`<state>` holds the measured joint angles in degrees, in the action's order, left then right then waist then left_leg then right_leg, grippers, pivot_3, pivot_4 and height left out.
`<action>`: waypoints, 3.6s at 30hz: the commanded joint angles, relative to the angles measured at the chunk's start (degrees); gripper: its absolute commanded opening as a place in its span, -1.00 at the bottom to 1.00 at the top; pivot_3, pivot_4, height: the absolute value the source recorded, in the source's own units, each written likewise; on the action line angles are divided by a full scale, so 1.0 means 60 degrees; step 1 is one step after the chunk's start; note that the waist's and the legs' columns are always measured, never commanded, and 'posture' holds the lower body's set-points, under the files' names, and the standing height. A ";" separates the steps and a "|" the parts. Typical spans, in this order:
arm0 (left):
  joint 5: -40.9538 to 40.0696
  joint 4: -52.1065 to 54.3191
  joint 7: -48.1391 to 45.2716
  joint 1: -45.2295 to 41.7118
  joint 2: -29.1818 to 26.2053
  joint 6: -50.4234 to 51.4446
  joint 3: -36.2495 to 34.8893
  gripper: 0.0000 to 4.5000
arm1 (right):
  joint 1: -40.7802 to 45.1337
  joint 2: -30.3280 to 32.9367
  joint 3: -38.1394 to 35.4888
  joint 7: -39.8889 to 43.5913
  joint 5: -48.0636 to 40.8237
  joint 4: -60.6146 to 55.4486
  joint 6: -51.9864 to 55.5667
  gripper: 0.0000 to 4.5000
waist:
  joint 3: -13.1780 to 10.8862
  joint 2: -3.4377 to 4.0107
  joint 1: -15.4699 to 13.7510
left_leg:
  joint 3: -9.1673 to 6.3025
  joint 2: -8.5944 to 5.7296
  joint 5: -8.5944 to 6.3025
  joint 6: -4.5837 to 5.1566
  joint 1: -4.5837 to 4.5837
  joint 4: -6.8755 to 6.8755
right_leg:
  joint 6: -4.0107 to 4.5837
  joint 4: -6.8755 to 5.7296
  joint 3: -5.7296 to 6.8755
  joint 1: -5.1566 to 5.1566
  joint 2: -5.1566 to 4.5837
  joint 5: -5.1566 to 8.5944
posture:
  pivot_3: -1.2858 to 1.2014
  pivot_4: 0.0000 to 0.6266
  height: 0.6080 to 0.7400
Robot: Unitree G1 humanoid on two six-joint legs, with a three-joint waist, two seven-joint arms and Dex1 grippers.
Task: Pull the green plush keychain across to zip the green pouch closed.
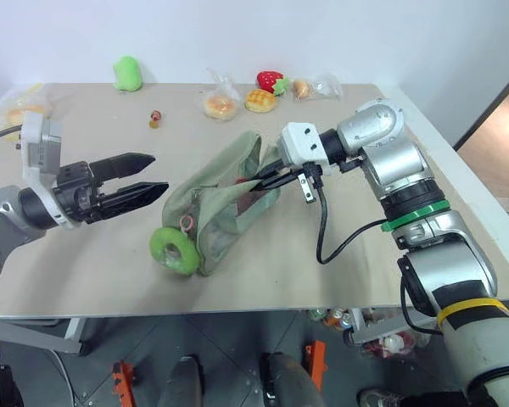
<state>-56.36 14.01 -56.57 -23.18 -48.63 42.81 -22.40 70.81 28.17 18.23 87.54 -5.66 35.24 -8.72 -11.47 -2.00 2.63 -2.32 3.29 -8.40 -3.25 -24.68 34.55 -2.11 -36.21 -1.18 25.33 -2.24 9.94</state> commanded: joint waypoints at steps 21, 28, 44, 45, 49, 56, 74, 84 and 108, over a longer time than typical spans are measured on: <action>-0.0207 0.0166 0.0278 0.0170 0.0166 -0.0080 -0.0483 0.75 | 0.1405 -0.0358 -0.0210 -0.2984 0.1626 -0.1181 0.5173 -0.97 | -0.0010 0.0017 0.0023 | -0.0004 0.0027 0.0000 0.0000 0.0001 -0.0013 | 0.0025 -0.0031 -0.0013 0.0027 0.0040 0.0016 | 0.03 -0.52 1.00; -0.0408 0.0217 0.0501 0.0385 -0.0153 0.0043 -0.1194 0.75 | 0.0896 -0.0587 -0.0138 -0.2829 0.1392 -0.1993 0.5823 -0.97 | -0.0010 0.0016 0.0002 | -0.0006 0.0026 -0.0001 -0.0001 -0.0011 -0.0005 | 0.0020 -0.0024 -0.0015 0.0026 0.0038 0.0021 | 0.03 -0.52 1.00; -0.0432 0.0044 0.0681 0.0466 -0.0031 -0.0026 -0.1025 0.75 | 0.1642 -0.1022 -0.2246 -0.2700 -0.1595 -0.1860 0.9038 0.18 | -0.0012 0.0018 0.0011 | -0.0013 0.0033 -0.0001 -0.0001 -0.0005 -0.0005 | 0.0034 -0.0036 -0.0014 0.0027 0.0050 0.0016 | 0.03 -0.52 1.00; -0.0424 0.0020 0.0671 0.0467 -0.0030 -0.0035 -0.1018 0.75 | 0.1698 -0.0925 -0.2248 -0.2608 -0.1683 -0.1800 0.9030 0.18 | -0.0012 0.0018 0.0000 | -0.0014 0.0033 -0.0001 -0.0001 -0.0005 -0.0005 | 0.0034 -0.0036 -0.0013 0.0027 0.0050 0.0016 | 0.03 -0.52 1.00; -0.0130 -0.0574 0.0649 0.0716 0.0012 -0.0117 -0.1048 0.75 | 0.1659 0.0116 -0.2822 -0.1807 -0.2176 -0.1774 0.8318 0.18 | -0.0009 0.0014 0.0005 | -0.0013 0.0033 -0.0004 0.0000 0.0001 -0.0008 | 0.0037 -0.0033 -0.0013 0.0020 0.0050 0.0024 | 0.03 -0.52 1.00; 0.0109 -0.0907 0.0510 0.1063 0.0062 -0.0218 -0.0964 0.75 | -0.0012 0.1814 -0.2056 -0.1059 -0.1310 -0.2305 0.6047 0.18 | -0.0007 0.0011 0.0044 | -0.0001 0.0032 -0.0006 -0.0003 0.0000 -0.0007 | 0.0033 -0.0025 -0.0021 0.0020 0.0046 0.0037 | 0.03 -0.52 1.00; 0.0372 -0.0999 0.0346 0.0949 0.0014 -0.0077 -0.0782 0.75 | -0.1180 0.1594 -0.1273 -0.1905 -0.0100 -0.1037 0.4332 0.18 | -0.0011 0.0017 0.0034 | 0.0014 0.0035 -0.0006 -0.0002 0.0011 -0.0009 | 0.0039 -0.0033 -0.0035 0.0023 0.0050 0.0032 | 0.03 -0.52 1.00; -0.0720 0.0181 0.0275 0.0285 0.0057 0.0486 -0.0411 0.75 | -0.1188 0.1375 -0.1328 -0.1942 0.0015 -0.0692 0.4160 0.18 | -0.0011 0.0016 0.0023 | 0.0011 0.0035 -0.0006 -0.0002 0.0009 -0.0009 | 0.0037 -0.0033 -0.0034 0.0022 0.0052 0.0032 | 0.03 -0.52 1.00; 0.1784 -0.1938 0.0496 0.0564 0.0397 -0.0834 0.0490 0.75 | -0.1669 0.1461 -0.1323 -0.2093 0.0055 -0.1342 0.4410 -0.97 | -0.0011 0.0017 0.0026 | 0.0012 0.0036 -0.0006 -0.0002 0.0017 -0.0006 | 0.0033 -0.0033 -0.0049 0.0014 0.0062 0.0029 | 0.03 -0.52 1.00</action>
<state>-47.03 2.56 -53.08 -19.64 -46.01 39.58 -19.76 60.59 36.42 11.26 75.53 -5.29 28.73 17.79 -11.54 -1.89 2.79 -2.24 3.50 -8.44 -3.26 -24.57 34.51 -1.91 -36.41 -1.47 25.42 -1.87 10.11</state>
